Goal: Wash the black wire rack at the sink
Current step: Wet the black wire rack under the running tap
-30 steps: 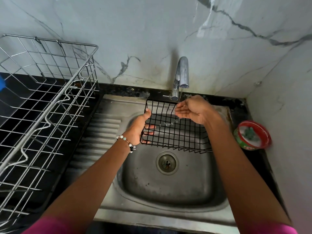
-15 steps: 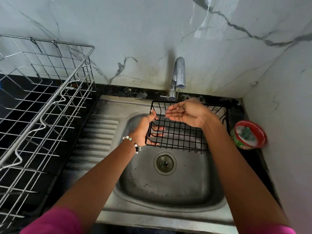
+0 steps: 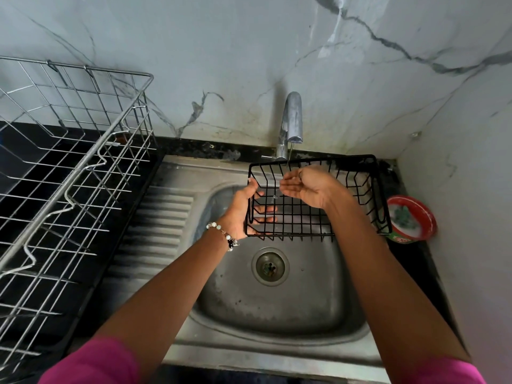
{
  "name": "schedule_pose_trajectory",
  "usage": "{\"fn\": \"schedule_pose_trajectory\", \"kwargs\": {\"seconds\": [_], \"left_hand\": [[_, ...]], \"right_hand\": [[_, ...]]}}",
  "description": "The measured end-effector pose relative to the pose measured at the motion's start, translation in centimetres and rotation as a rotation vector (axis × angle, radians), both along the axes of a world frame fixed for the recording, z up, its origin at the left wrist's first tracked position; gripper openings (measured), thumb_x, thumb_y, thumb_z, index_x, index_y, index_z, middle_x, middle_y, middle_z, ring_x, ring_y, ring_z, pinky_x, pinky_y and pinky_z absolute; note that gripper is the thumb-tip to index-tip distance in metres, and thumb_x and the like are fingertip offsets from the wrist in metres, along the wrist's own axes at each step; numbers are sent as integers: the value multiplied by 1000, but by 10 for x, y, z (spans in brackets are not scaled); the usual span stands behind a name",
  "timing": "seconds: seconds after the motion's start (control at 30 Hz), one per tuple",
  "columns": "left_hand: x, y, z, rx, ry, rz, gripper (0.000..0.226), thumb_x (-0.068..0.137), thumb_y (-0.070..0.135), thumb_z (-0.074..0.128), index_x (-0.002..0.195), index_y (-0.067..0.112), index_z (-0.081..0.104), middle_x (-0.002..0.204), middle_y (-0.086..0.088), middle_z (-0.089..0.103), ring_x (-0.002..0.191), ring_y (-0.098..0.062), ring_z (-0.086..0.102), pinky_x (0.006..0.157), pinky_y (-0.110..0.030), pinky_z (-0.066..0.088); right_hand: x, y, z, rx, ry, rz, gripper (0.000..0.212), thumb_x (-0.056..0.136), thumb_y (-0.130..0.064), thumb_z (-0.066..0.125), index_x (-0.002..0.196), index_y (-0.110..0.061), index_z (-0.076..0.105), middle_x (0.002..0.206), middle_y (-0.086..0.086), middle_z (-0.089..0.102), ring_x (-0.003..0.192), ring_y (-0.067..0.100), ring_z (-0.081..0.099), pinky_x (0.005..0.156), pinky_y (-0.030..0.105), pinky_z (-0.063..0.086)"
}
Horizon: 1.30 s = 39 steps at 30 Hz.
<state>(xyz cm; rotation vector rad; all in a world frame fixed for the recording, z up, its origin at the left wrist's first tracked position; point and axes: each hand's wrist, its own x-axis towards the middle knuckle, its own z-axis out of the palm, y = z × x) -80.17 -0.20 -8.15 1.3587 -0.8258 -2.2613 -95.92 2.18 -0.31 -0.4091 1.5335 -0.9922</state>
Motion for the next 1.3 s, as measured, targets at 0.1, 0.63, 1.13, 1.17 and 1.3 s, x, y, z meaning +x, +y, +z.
{"fn": "schedule_pose_trajectory", "kwargs": {"seconds": [0.1, 0.63, 1.13, 1.17, 1.3], "left_hand": [[1, 2, -1, -34, -16, 3, 59, 87, 72, 38, 117, 26, 60, 118, -12, 67, 110, -33, 63, 90, -59, 47], [7, 3, 14, -327, -12, 170, 56, 89, 65, 41, 132, 30, 49, 111, -6, 64, 94, -21, 60, 68, -34, 47], [17, -2, 31, -497, -244, 119, 38, 94, 54, 46, 125, 31, 49, 115, -1, 61, 95, -17, 56, 70, -30, 43], [17, -1, 33, -504, -246, 119, 41, 95, 51, 47, 129, 29, 47, 117, -1, 60, 96, -16, 56, 67, -28, 42], [16, -2, 39, -526, -293, 113, 40, 96, 47, 48, 131, 26, 48, 110, 2, 61, 90, -13, 56, 58, -24, 37]], "right_hand": [[4, 3, 1, -15, -59, 88, 33, 91, 13, 27, 103, 11, 58, 102, 27, 65, 100, 34, 64, 91, 39, 51], [-6, 4, -2, -116, -154, -79, 29, 96, 6, 33, 108, 8, 59, 117, 26, 63, 108, 32, 63, 90, 37, 53], [3, 3, -6, -45, -139, 107, 36, 92, 11, 26, 109, 12, 58, 107, 28, 65, 101, 36, 64, 88, 40, 53], [4, 3, -6, -41, -135, 76, 34, 93, 9, 27, 106, 12, 58, 105, 27, 65, 98, 35, 64, 86, 39, 53], [1, 0, -12, -70, -73, -83, 31, 97, 5, 28, 92, 5, 58, 102, 22, 62, 99, 31, 61, 90, 36, 52]]}}
